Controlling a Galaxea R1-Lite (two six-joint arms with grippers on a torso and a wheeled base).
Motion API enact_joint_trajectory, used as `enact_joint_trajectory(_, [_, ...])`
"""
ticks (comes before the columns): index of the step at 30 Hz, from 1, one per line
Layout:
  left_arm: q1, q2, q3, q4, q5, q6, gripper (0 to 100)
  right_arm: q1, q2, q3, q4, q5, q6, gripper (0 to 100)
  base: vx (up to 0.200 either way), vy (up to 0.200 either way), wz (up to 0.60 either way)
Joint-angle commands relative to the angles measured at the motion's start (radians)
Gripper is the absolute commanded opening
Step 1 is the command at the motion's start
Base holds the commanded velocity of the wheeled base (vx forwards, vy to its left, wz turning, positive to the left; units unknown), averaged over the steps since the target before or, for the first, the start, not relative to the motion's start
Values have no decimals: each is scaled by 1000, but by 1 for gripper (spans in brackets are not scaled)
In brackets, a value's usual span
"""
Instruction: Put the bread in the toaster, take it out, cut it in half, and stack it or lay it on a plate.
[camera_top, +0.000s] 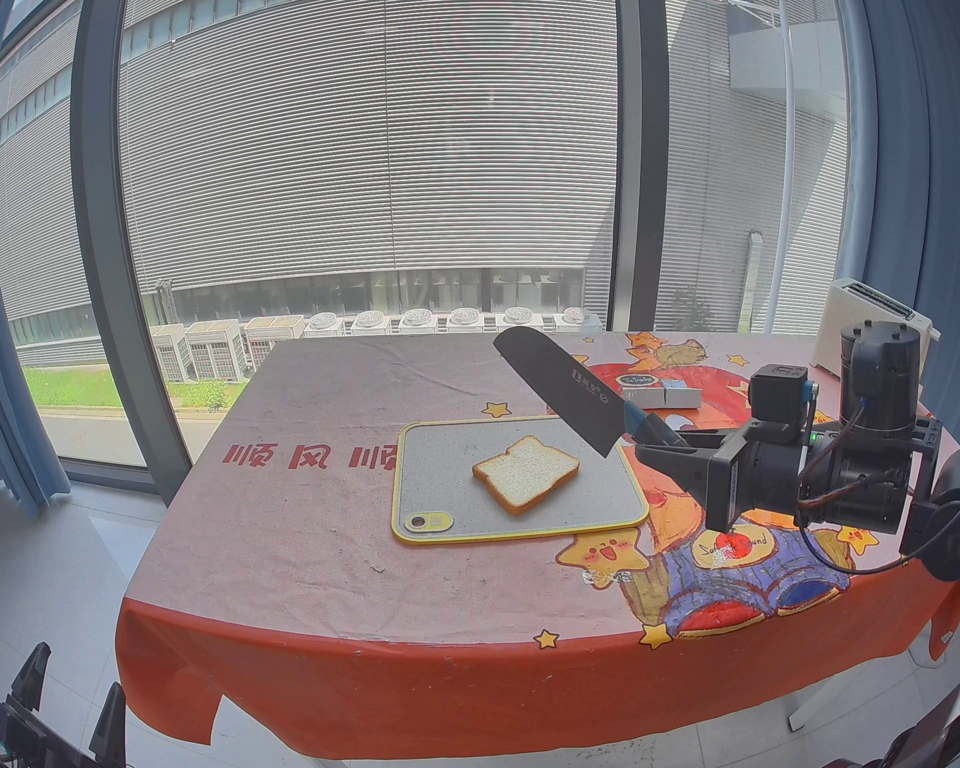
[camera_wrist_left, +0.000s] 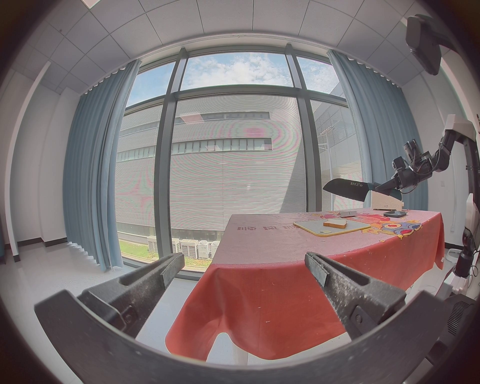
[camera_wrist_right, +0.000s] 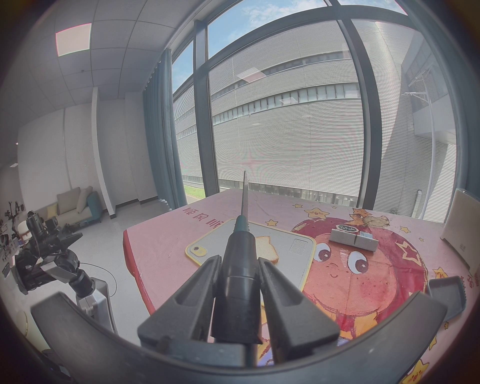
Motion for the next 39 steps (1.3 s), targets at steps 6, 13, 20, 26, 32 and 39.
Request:
enact_joint_trajectory(6, [-1, -16, 18, -3, -4, 3, 100, 32, -26, 20, -1, 1, -7, 0, 0, 0, 0])
enact_joint_trajectory(13, [1, -16, 18, -3, -4, 3, 100, 32, -20, 25, -3, -1, -9, 0, 0, 0, 0])
enact_joint_trajectory(20, [1, -16, 18, -3, -2, -1, 100, 32, -16, 25, -3, -1, -9, 0, 0, 0, 0])
enact_joint_trajectory(26, [1, -16, 18, -3, -2, 1, 100, 32, -3, 25, -6, -1, -9, 0, 0, 0, 0])
enact_joint_trajectory(32, [1, -16, 18, -3, -2, 1, 0, 32, 3, 25, -4, -1, -9, 0, 0, 0, 0])
enact_joint_trajectory(39, [1, -16, 18, -4, 4, -4, 0, 30, 17, 26, -6, -1, -12, 0, 0, 0, 0])
